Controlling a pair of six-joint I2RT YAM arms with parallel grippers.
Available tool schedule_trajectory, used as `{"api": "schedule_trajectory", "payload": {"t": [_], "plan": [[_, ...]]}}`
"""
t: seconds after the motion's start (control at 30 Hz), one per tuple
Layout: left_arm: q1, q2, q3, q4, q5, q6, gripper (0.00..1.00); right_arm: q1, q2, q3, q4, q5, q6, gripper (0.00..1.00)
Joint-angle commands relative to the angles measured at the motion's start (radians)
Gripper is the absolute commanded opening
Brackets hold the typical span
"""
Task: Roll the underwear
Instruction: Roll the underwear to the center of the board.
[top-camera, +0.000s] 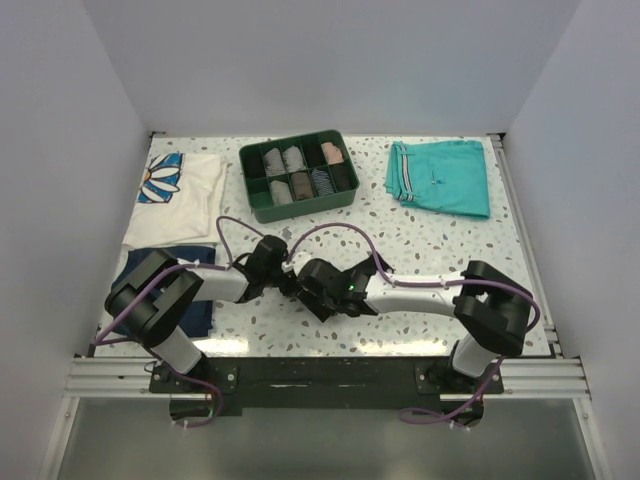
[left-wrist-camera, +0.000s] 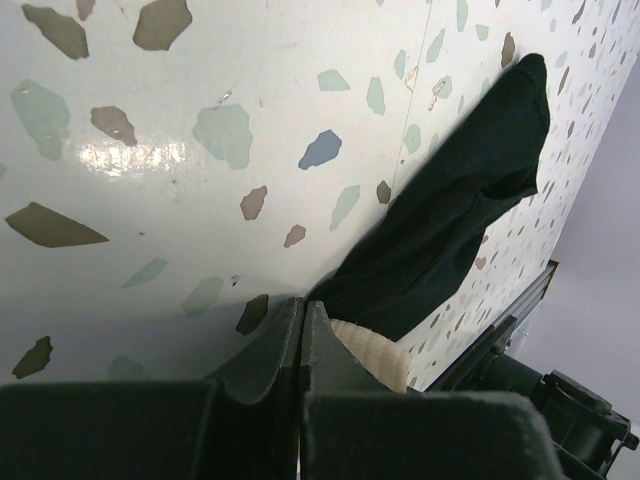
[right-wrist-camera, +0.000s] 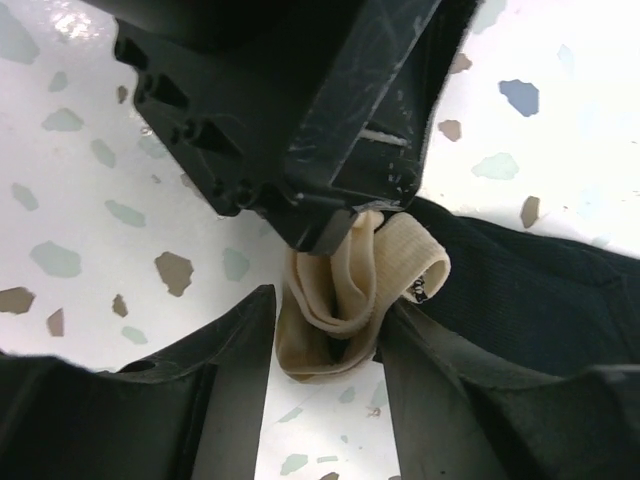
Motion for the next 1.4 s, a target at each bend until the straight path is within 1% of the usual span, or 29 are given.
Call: {"api": "schedule_trajectory", "payload": {"t": [0.0, 0.13, 0.17, 0.27, 0.37, 0.47, 0.5, 0.53, 0.6, 0.63, 0.67, 0.9, 0.93, 1.0, 1.03, 1.07, 1.1, 1.2, 1.23, 1.27, 1.33, 1.37], "plan": [[-0.014, 0.047, -0.026, -0.166, -0.044, 0.053, 0.00, 0.014, 0.005, 0.025, -0.006, 0.089, 0.031, 0.46], [-0.013, 0.047, -0.026, -0.161, -0.041, 0.051, 0.00, 0.017, 0.009, 0.013, -0.001, 0.090, 0.038, 0.40], [-0.013, 0.047, -0.026, -0.158, -0.039, 0.051, 0.00, 0.018, 0.007, 0.009, 0.005, 0.090, 0.040, 0.38], [-0.013, 0.044, -0.028, -0.154, -0.038, 0.048, 0.00, 0.025, 0.001, -0.004, 0.028, 0.077, 0.046, 0.37], [-0.013, 0.041, -0.032, -0.144, -0.033, 0.043, 0.00, 0.028, 0.005, -0.009, 0.045, 0.055, 0.048, 0.32], [-0.013, 0.038, -0.032, -0.140, -0.031, 0.043, 0.00, 0.028, 0.009, -0.020, 0.068, 0.025, 0.055, 0.24], [-0.014, 0.033, -0.034, -0.138, -0.030, 0.042, 0.00, 0.029, 0.010, -0.026, 0.074, 0.020, 0.061, 0.19], [-0.013, 0.030, -0.035, -0.137, -0.030, 0.042, 0.00, 0.029, 0.009, -0.030, 0.082, 0.017, 0.070, 0.16], [-0.014, 0.012, -0.040, -0.135, -0.034, 0.039, 0.03, 0.029, 0.007, -0.053, 0.103, 0.001, 0.083, 0.11], [-0.014, 0.004, -0.043, -0.132, -0.037, 0.037, 0.04, 0.029, 0.005, -0.069, 0.113, -0.002, 0.097, 0.03], [-0.014, -0.002, -0.044, -0.129, -0.039, 0.036, 0.06, 0.028, -0.001, -0.079, 0.131, -0.009, 0.106, 0.00], [-0.014, -0.068, -0.058, -0.129, -0.065, 0.031, 0.16, 0.025, -0.051, -0.159, 0.225, -0.068, 0.189, 0.00], [-0.014, -0.073, -0.058, -0.132, -0.068, 0.031, 0.19, 0.022, -0.056, -0.176, 0.234, -0.081, 0.208, 0.00], [-0.014, -0.096, -0.058, -0.138, -0.076, 0.033, 0.20, 0.003, -0.082, -0.196, 0.269, -0.107, 0.230, 0.00], [-0.013, -0.104, -0.058, -0.147, -0.085, 0.037, 0.22, -0.004, -0.094, -0.220, 0.275, -0.130, 0.253, 0.00], [-0.014, -0.120, -0.060, -0.153, -0.093, 0.039, 0.24, -0.014, -0.106, -0.236, 0.316, -0.146, 0.265, 0.00], [-0.014, -0.130, -0.058, -0.160, -0.097, 0.040, 0.26, -0.037, -0.119, -0.253, 0.335, -0.164, 0.276, 0.00], [-0.014, -0.169, -0.063, -0.178, -0.120, 0.045, 0.39, -0.107, -0.163, -0.316, 0.412, -0.262, 0.322, 0.00], [-0.013, -0.180, -0.063, -0.189, -0.132, 0.046, 0.47, -0.127, -0.182, -0.348, 0.430, -0.287, 0.343, 0.00], [-0.014, -0.203, -0.063, -0.195, -0.137, 0.048, 0.49, -0.167, -0.192, -0.362, 0.465, -0.337, 0.354, 0.00], [-0.013, -0.232, -0.063, -0.215, -0.168, 0.051, 0.58, -0.205, -0.208, -0.400, 0.493, -0.379, 0.374, 0.00], [-0.014, -0.263, -0.064, -0.221, -0.180, 0.053, 0.60, -0.237, -0.221, -0.409, 0.516, -0.402, 0.382, 0.00]]}}
